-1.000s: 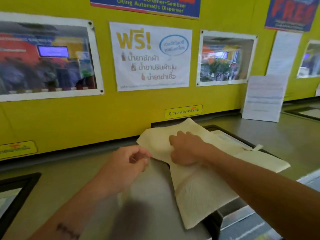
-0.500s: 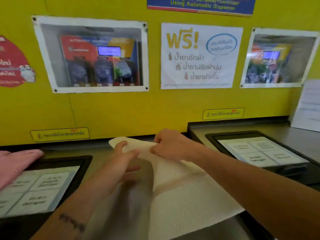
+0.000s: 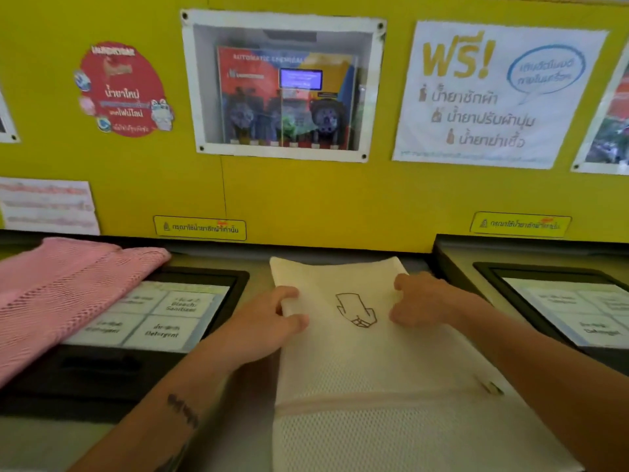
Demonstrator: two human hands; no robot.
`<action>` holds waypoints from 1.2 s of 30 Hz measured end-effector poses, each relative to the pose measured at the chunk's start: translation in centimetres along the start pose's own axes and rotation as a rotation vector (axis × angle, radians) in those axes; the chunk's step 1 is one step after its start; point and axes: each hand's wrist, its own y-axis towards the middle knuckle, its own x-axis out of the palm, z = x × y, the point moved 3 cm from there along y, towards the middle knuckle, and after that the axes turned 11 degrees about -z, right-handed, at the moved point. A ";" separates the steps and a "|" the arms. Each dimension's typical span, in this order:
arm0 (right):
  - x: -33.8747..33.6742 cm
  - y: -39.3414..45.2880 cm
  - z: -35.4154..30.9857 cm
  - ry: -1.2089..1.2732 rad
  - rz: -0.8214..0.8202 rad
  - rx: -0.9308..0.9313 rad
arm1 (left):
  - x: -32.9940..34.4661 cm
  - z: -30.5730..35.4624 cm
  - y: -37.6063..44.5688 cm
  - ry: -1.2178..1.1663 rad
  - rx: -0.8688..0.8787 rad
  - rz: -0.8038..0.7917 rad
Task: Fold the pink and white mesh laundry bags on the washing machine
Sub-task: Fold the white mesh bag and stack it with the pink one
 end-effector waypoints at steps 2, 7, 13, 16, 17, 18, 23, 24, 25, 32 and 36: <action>0.3 -0.1 0.0 -0.009 0.029 -0.012 | 0.4 0.1 0.3 0.071 0.011 0.013; 1.1 -0.7 -1.1 -0.013 0.114 -0.126 | 0.5 0.6 -0.1 0.116 0.083 0.195; 0.5 -1.7 -4.8 -0.015 0.165 -0.235 | -5.3 -0.9 -3.4 0.172 0.115 0.422; -0.7 -2.8 -9.1 0.017 0.209 -0.324 | -9.0 -3.0 -5.9 0.137 0.107 0.452; -1.1 -3.2 -10.7 0.020 0.218 -0.352 | -10.4 -3.9 -6.7 0.135 0.093 0.461; -1.6 -3.6 -12.6 0.018 0.226 -0.384 | -12.1 -4.8 -7.7 0.134 0.078 0.471; -3.5 -6.4 -23.3 0.132 0.221 -0.555 | -23.2 -9.2 -13.4 0.200 -0.031 0.486; -3.5 -6.9 -25.6 0.165 0.213 -0.591 | -25.4 -10.0 -14.5 0.238 -0.042 0.500; -3.4 -7.1 -28.0 0.187 0.202 -0.615 | -27.5 -10.9 -15.5 0.276 -0.051 0.510; 1.3 -7.2 -42.7 0.308 0.118 -0.618 | -37.9 -19.3 -18.2 0.411 -0.174 0.539; 4.6 -6.9 -46.9 0.083 0.080 -0.580 | -38.4 -25.8 -17.9 0.499 -0.338 0.457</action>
